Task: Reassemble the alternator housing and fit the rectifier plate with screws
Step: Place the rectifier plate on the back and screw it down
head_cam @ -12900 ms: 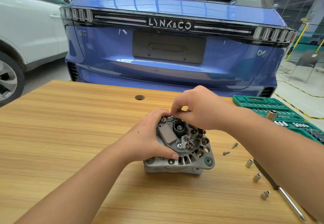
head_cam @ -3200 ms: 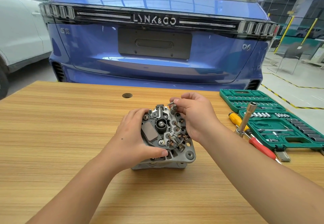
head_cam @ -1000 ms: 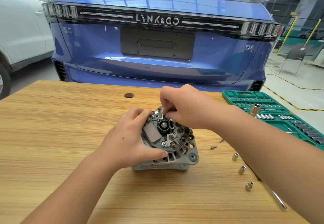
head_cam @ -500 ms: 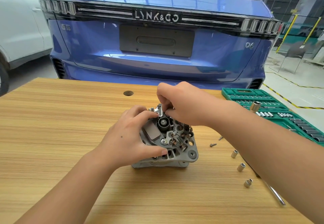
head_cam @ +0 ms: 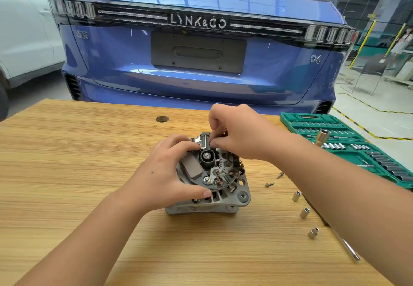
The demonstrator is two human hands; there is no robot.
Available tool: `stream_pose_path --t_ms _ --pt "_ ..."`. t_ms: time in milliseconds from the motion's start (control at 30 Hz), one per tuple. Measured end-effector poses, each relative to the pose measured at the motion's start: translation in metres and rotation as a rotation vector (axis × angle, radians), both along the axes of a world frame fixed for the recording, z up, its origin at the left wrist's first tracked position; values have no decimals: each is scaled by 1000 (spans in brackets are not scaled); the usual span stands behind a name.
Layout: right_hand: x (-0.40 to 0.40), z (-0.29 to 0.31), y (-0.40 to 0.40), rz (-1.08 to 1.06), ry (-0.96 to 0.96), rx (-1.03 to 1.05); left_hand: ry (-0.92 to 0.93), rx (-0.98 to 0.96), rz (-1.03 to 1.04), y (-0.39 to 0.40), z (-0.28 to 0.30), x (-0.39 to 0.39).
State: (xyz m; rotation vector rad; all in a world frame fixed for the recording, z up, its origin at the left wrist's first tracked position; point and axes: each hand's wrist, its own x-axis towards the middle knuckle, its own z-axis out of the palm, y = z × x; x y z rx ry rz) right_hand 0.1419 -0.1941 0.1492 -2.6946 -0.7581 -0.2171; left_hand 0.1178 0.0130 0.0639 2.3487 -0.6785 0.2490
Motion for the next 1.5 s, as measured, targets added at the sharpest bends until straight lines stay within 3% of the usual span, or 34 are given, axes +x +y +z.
stream_pose_path --t_ms 200,500,800,1067,1233,1500 --pt "-5 -3 10 51 -188 -269 -7 -63 2 -2 -5 -1" --pt "-5 6 7 5 -66 -147 0 -60 2 -2 -4 -1" --pt "-3 0 16 3 -182 -243 -7 -17 0 0 0 1" --pt "-7 -9 5 13 -76 33 -77 -40 23 -1 -7 -2" --pt "-3 -17 4 -14 -84 92 -89 -13 49 0 -7 -1" --pt "7 -11 -3 -155 346 438 -59 -50 28 -1 -7 -1"
